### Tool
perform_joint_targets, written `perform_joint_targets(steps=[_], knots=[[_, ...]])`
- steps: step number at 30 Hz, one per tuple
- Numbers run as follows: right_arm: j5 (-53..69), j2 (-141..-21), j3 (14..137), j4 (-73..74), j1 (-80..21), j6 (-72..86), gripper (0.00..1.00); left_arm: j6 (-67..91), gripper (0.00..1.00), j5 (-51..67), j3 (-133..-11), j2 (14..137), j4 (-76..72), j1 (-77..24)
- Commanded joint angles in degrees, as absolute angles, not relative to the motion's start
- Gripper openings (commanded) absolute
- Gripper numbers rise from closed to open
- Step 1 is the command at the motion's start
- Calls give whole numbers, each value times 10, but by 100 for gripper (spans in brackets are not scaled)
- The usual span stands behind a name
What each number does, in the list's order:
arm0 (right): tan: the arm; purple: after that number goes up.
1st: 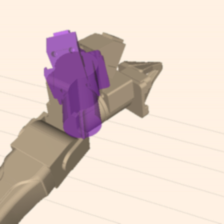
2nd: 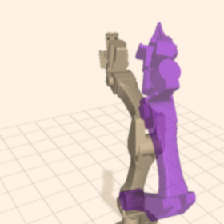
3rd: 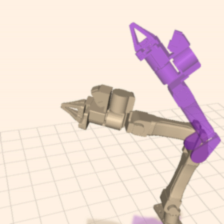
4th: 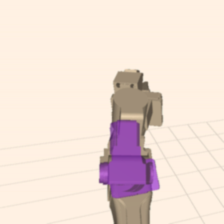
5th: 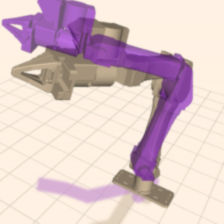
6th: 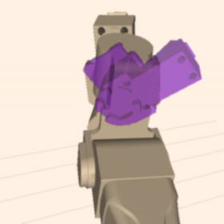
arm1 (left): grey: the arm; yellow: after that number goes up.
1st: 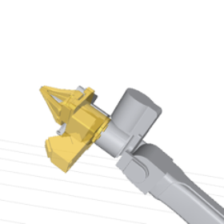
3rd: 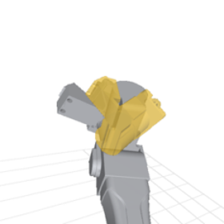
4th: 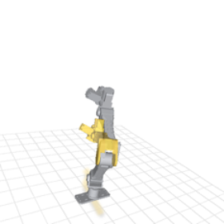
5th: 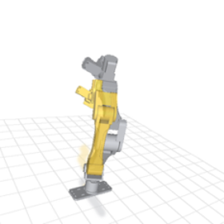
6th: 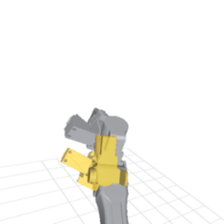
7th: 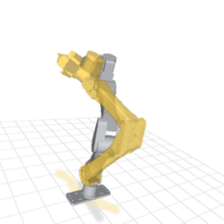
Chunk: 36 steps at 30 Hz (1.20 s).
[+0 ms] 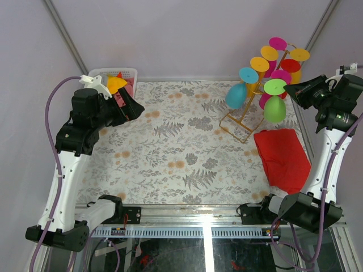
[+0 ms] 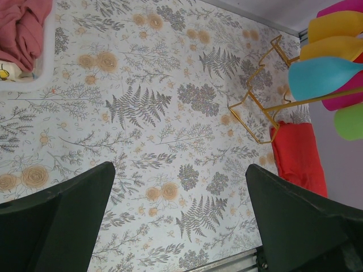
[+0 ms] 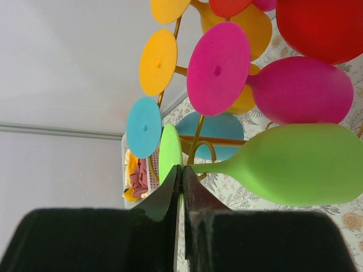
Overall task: Take the wine glass off the wine glass rack
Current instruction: Pick up the wine glass from the wine rack.
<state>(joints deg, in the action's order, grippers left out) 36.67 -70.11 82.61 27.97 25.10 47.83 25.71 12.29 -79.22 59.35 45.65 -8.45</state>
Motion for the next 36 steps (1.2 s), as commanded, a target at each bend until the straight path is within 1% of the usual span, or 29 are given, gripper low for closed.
perform_joint_targets(steps=[1, 13, 17, 23, 27, 30, 36], knots=[[358, -685, 827, 272, 247, 480, 0, 256, 100, 132, -792, 589, 431, -80], [365, -691, 826, 258, 247, 493, 0, 257, 100, 133, -788, 588, 428, -80], [362, -679, 841, 275, 247, 475, 0, 259, 100, 137, -781, 590, 422, -80], [290, -629, 847, 318, 247, 432, 0, 257, 100, 133, -770, 583, 427, -81], [257, -601, 873, 361, 247, 390, 0, 263, 100, 142, -763, 579, 415, -80], [260, -576, 896, 374, 247, 372, 0, 274, 100, 157, -757, 577, 400, -80], [313, -535, 935, 379, 247, 364, 0, 293, 100, 185, -737, 568, 374, -80]])
